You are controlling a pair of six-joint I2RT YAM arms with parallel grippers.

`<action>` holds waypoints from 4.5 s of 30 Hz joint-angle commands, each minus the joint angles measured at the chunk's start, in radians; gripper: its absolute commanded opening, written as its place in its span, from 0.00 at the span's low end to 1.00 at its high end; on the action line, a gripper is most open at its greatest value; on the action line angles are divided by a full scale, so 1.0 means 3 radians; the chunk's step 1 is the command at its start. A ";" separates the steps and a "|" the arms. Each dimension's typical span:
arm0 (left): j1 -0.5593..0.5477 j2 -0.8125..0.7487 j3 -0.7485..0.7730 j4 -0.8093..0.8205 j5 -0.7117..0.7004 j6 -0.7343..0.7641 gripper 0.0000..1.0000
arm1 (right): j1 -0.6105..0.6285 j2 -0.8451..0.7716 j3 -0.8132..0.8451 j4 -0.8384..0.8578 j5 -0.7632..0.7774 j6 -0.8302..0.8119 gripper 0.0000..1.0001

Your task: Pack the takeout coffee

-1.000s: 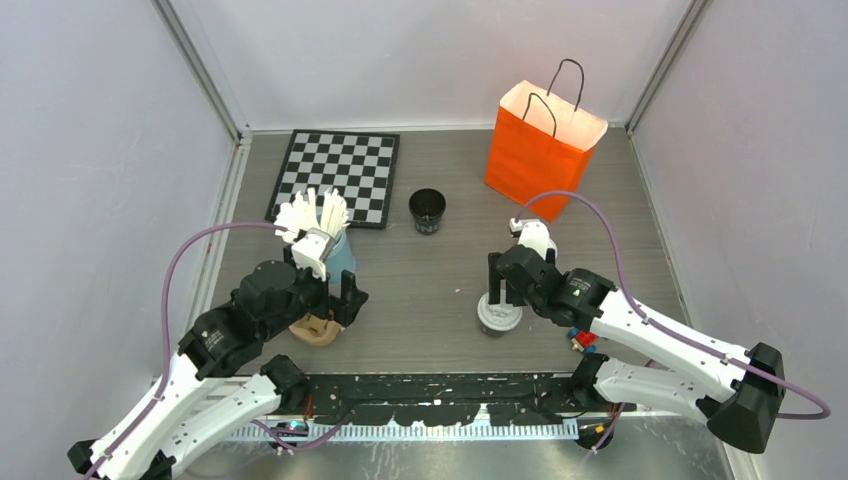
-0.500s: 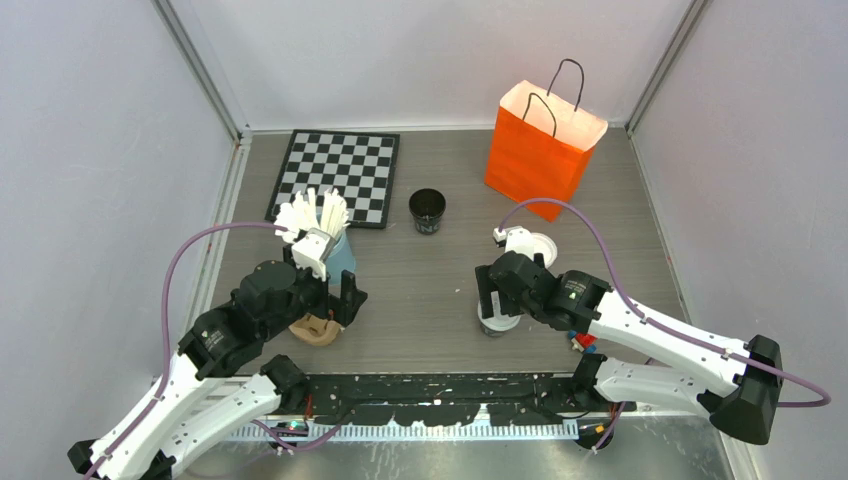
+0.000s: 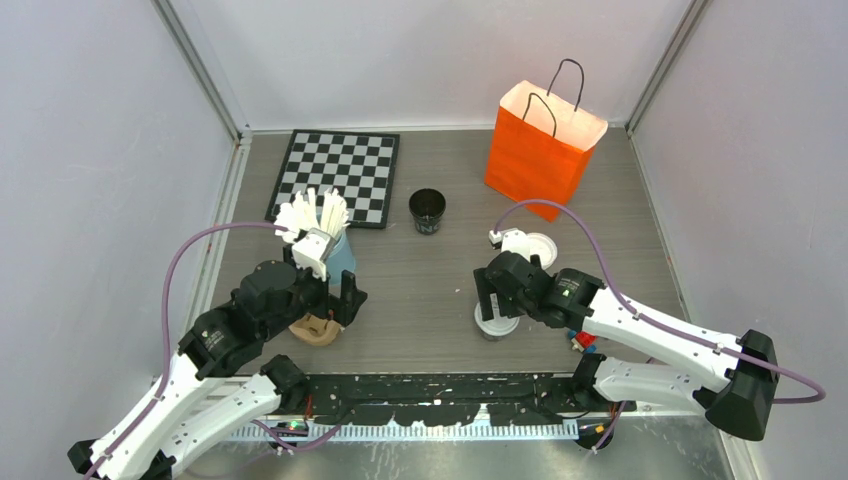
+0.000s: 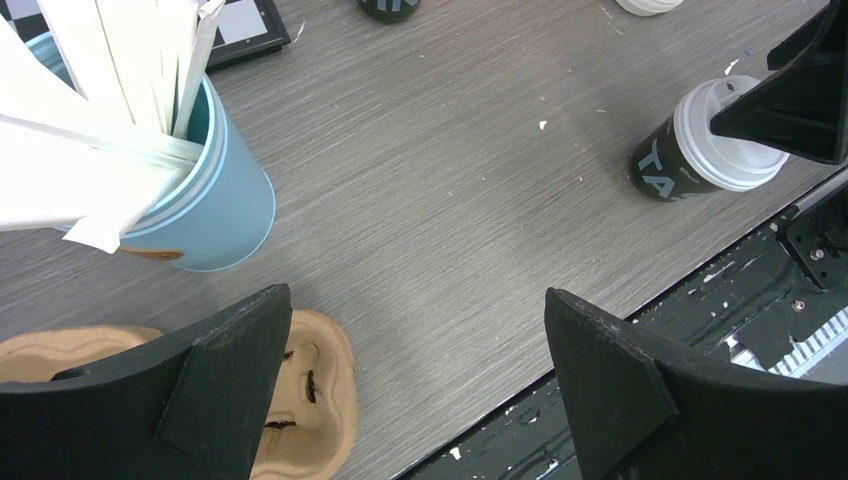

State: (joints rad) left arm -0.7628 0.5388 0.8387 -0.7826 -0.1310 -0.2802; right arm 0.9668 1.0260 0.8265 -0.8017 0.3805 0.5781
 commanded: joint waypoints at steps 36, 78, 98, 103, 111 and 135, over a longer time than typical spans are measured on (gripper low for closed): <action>-0.0676 0.2509 -0.0692 0.3729 0.1149 -0.1930 0.59 | 0.0014 -0.0526 -0.0233 0.0083 -0.0062 0.0231 0.82; -0.0759 0.2726 -0.0755 0.3865 0.1134 -0.1934 0.45 | 0.0014 -0.0536 -0.0553 0.0075 -0.0023 0.0614 0.69; -0.0901 0.3087 -0.0800 0.3729 0.0976 -0.1870 0.38 | 0.0034 -0.0535 -0.0688 0.0104 0.0039 0.0808 0.68; -0.0932 0.3113 -0.0629 0.3544 0.1058 -0.1725 0.38 | 0.0031 -0.0485 -0.0653 0.0090 0.0077 0.0786 0.68; -0.0926 0.2948 -0.0335 0.3404 0.1077 -0.1549 0.43 | 0.0030 -0.0623 -0.0290 0.0015 0.0322 0.0542 0.67; -0.0929 0.1988 -0.0684 0.2732 0.0484 -0.1229 0.50 | 0.0311 0.0332 0.0256 -0.0413 0.1026 0.0492 0.53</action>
State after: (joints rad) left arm -1.0389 1.1385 0.6449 0.0376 0.0376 -0.6704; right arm 1.0569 1.0966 0.8516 -0.8951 0.5819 0.7101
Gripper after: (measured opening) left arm 0.509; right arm 0.534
